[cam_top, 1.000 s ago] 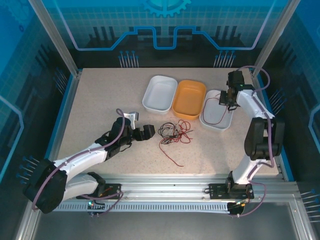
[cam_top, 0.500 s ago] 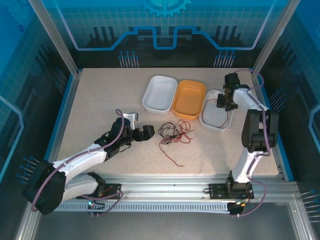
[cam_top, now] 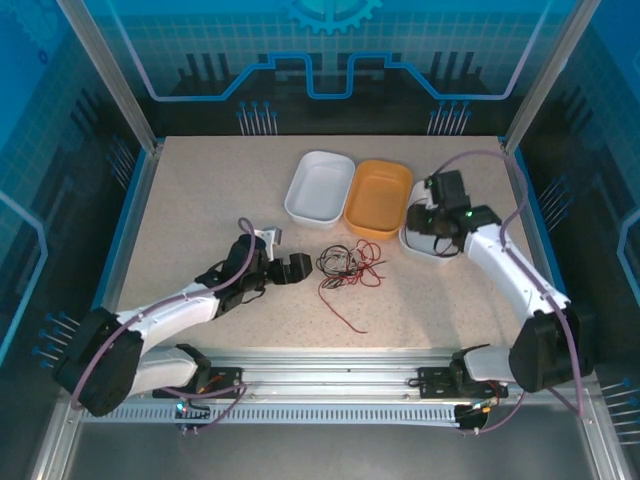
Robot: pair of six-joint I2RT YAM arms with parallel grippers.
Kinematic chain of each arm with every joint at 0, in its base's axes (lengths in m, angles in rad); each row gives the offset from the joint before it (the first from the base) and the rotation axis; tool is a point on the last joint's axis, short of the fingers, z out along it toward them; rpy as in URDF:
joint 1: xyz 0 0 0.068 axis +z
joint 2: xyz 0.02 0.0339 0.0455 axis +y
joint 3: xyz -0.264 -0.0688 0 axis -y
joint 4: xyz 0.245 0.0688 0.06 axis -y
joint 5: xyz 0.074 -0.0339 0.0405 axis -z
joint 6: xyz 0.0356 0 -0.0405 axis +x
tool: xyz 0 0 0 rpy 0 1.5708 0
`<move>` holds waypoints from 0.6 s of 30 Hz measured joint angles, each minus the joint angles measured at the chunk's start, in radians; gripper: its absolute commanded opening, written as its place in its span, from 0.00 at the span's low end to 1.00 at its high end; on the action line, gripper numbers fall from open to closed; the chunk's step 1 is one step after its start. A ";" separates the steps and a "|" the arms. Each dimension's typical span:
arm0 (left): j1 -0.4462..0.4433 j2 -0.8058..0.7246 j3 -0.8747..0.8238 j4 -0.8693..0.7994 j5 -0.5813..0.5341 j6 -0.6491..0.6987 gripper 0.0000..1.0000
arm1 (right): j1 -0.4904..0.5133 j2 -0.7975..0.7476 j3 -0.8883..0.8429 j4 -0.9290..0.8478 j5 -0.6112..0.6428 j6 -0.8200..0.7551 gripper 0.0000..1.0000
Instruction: Untangle the cables
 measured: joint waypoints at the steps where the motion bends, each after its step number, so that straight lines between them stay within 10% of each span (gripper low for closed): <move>1: 0.000 0.018 0.011 0.000 0.009 0.000 0.93 | 0.039 -0.016 -0.037 0.012 -0.001 0.021 0.48; 18: -0.004 0.320 0.169 0.043 0.148 -0.085 0.89 | 0.507 -0.150 -0.261 0.088 0.134 0.187 0.50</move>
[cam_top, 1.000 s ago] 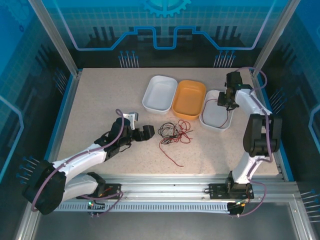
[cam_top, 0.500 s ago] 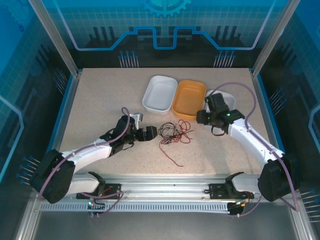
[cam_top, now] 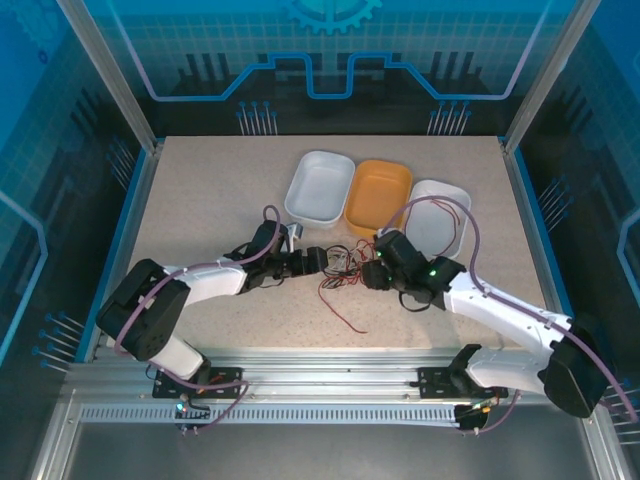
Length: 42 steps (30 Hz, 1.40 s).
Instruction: Untangle the cables
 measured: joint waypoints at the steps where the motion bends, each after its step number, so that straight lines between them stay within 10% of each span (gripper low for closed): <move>1: 0.000 0.000 0.001 0.000 0.000 -0.005 0.90 | 0.035 0.000 -0.001 0.003 0.014 0.000 0.50; 13: -0.002 0.000 0.003 -0.017 -0.079 -0.070 0.99 | 0.399 0.317 0.109 0.040 0.175 -0.023 0.45; 32: 0.033 -0.079 -0.031 -0.092 -0.173 -0.102 0.99 | 0.362 0.551 0.149 0.156 0.125 -0.034 0.43; 42: 0.036 -0.088 -0.047 -0.092 -0.173 -0.103 0.99 | 0.355 0.589 0.180 0.155 0.094 -0.037 0.00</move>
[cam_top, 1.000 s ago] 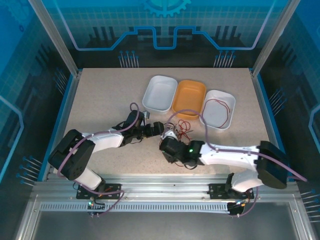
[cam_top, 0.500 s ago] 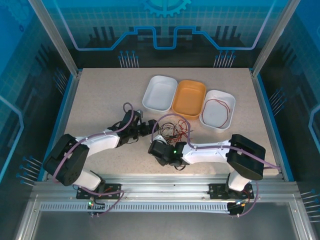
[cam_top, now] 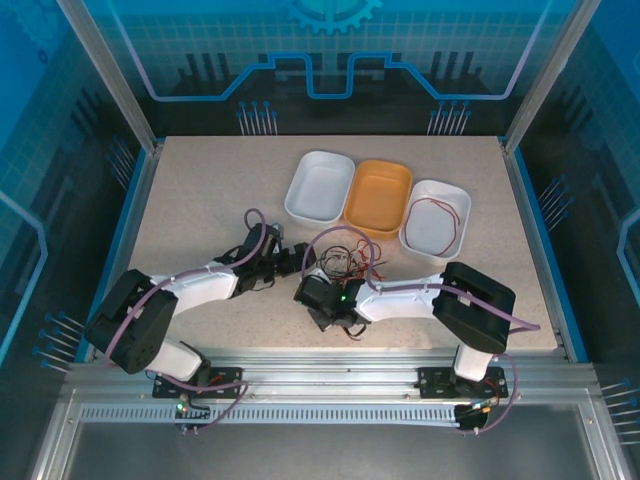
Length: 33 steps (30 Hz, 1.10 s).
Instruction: Untangle the cables
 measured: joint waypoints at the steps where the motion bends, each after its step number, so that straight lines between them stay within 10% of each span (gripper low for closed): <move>1: 0.002 -0.002 0.000 0.000 0.000 -0.002 0.99 | 0.002 -0.002 0.005 -0.003 0.001 -0.006 0.00; 33: 0.081 -0.386 -0.148 -0.048 -0.063 0.053 0.99 | -0.056 -0.334 0.240 0.008 -0.046 -0.156 0.00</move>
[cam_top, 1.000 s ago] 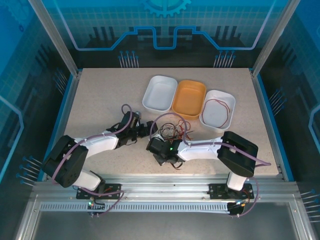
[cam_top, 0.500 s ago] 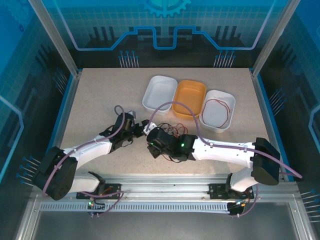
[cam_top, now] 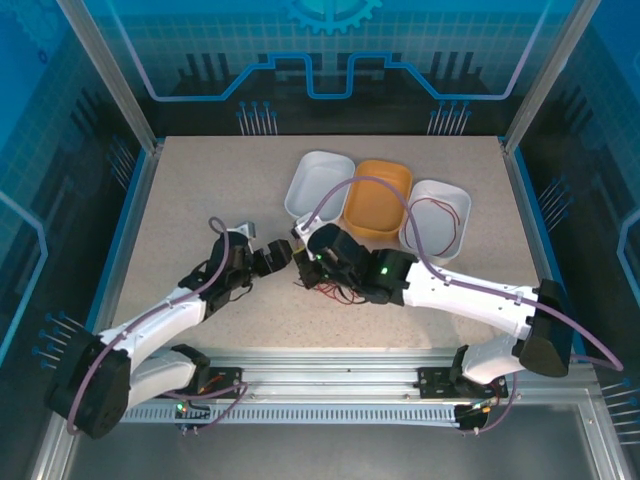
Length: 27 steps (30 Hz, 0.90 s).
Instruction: Untangle the cables
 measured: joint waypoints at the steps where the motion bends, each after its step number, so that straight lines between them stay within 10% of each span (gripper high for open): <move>1: 0.000 -0.015 -0.002 -0.004 0.005 0.011 0.99 | -0.012 -0.002 0.002 0.000 -0.007 0.000 0.00; 27: -0.001 0.026 -0.021 0.086 0.154 0.062 0.99 | -0.096 -0.187 0.175 -0.085 -0.087 -0.076 0.00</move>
